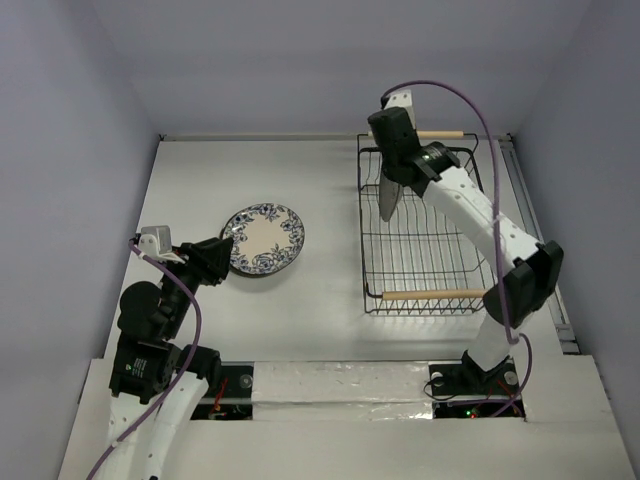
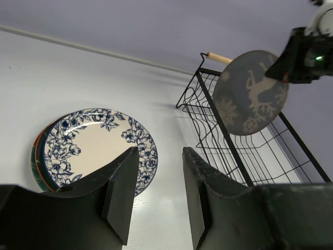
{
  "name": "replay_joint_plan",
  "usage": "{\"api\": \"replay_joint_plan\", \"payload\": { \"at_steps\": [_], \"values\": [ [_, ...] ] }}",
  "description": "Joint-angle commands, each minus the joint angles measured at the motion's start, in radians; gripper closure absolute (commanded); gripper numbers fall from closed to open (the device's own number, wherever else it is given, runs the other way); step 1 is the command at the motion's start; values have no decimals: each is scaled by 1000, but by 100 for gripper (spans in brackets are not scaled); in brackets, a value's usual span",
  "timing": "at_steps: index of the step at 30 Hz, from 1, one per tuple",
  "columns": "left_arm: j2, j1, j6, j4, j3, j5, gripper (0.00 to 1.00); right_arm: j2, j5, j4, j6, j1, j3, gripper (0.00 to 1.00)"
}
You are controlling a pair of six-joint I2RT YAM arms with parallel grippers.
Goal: Unload the plates from the dish rack
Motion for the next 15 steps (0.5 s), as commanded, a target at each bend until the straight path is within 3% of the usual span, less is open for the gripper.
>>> {"api": "replay_joint_plan", "payload": {
  "at_steps": [1,4,11,15],
  "values": [
    [-11,4,-4,47,-3,3,64,-151,53,53,-4,1,77,100],
    [-11,4,-5,47,-3,2,64,-255,-4,102,16,1,33,100],
    [-8,4,-7,44,-3,-3,64,-393,-297,320,183,32,-151,100],
    [-8,4,-8,42,-1,-4,64,-407,-558,619,316,41,-317,100]
  ]
}}
